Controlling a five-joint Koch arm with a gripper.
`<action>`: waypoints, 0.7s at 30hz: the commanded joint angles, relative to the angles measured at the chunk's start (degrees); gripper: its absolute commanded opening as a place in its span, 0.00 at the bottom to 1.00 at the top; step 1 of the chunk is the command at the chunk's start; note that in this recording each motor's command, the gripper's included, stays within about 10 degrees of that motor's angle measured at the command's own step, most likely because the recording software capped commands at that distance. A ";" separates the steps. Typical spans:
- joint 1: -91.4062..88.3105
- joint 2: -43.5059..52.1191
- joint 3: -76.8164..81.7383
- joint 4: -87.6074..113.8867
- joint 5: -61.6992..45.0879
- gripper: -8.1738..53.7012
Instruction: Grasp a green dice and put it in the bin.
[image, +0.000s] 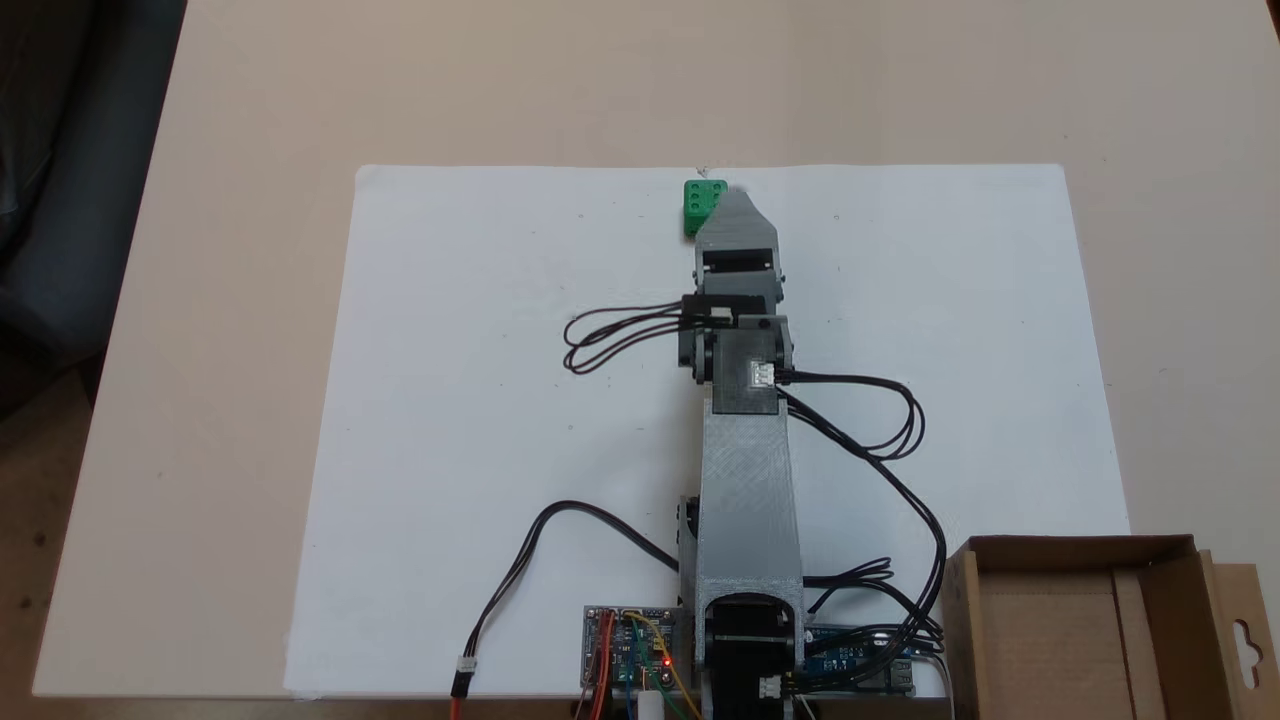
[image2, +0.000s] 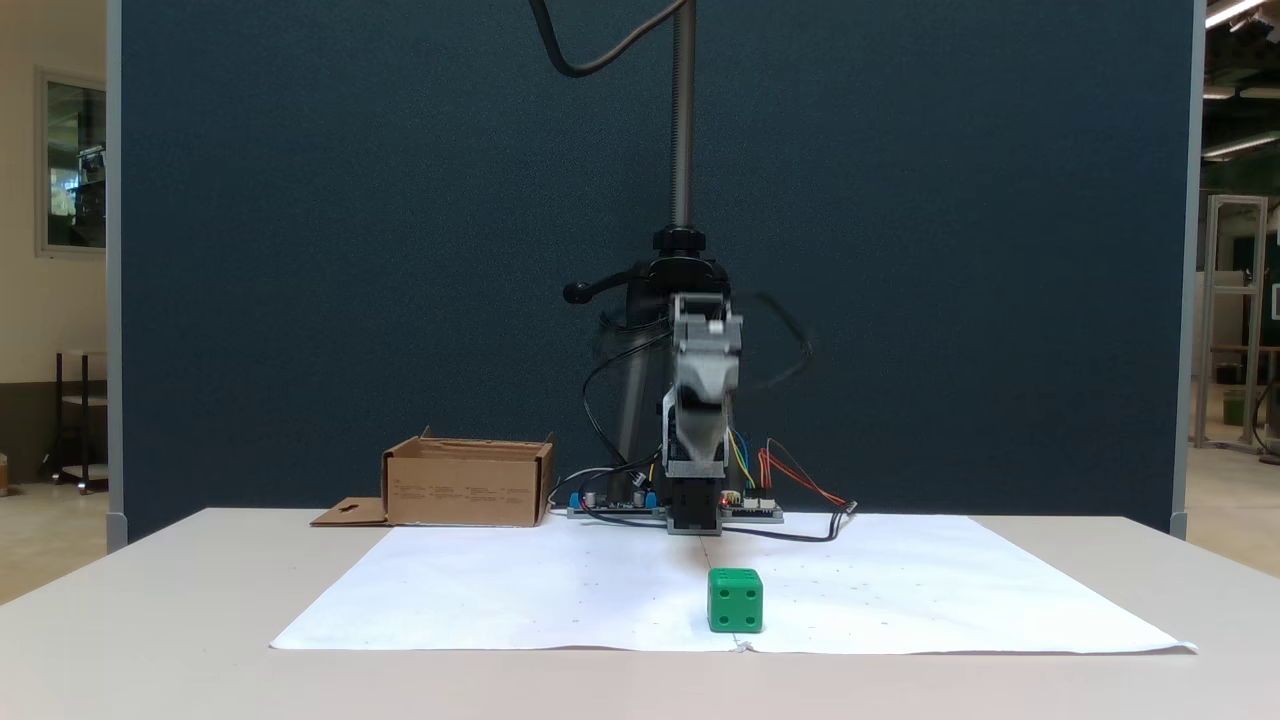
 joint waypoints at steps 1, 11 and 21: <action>-0.88 2.29 -8.17 9.21 0.35 0.80; 0.44 -16.52 -38.94 39.53 0.35 0.80; 0.18 -30.23 -61.35 66.51 3.08 0.80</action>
